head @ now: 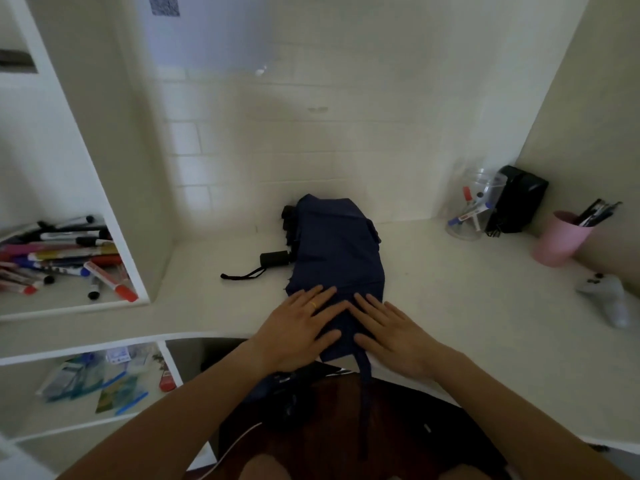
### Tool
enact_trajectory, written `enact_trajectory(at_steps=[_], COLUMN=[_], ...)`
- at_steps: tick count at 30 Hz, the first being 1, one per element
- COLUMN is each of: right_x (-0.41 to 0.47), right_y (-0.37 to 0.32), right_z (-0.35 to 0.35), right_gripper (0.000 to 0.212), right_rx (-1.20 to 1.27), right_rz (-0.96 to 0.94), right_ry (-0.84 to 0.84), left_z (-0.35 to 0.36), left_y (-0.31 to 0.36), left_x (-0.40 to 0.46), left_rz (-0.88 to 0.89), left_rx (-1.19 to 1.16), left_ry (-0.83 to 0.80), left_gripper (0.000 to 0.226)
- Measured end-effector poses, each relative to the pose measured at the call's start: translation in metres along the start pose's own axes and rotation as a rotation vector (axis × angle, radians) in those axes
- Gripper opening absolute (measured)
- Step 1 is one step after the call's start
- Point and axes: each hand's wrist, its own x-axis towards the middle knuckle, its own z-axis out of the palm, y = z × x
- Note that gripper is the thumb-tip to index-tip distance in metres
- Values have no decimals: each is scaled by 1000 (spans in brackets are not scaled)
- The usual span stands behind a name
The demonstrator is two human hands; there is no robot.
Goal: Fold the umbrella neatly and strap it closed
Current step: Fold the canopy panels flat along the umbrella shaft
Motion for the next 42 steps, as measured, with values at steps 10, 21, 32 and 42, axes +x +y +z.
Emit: enact_trajectory(at_steps=[10, 21, 32, 42], right_x=[5, 89, 78, 24], right_y=[11, 39, 39, 27], right_z=[-43, -124, -139, -117], right_gripper=[42, 59, 32, 14], right_rx=[382, 1060, 1260, 846], right_rz=[9, 422, 236, 64], right_ry=[297, 483, 552, 656], left_z=[-20, -71, -101, -109], left_y=[-22, -63, -43, 0], left_x=[-10, 113, 112, 48], left_rz=[-118, -858, -833, -654], left_rx=[-322, -1064, -1424, -1186], left_ry=[-25, 448, 437, 560], left_gripper=[51, 60, 43, 22])
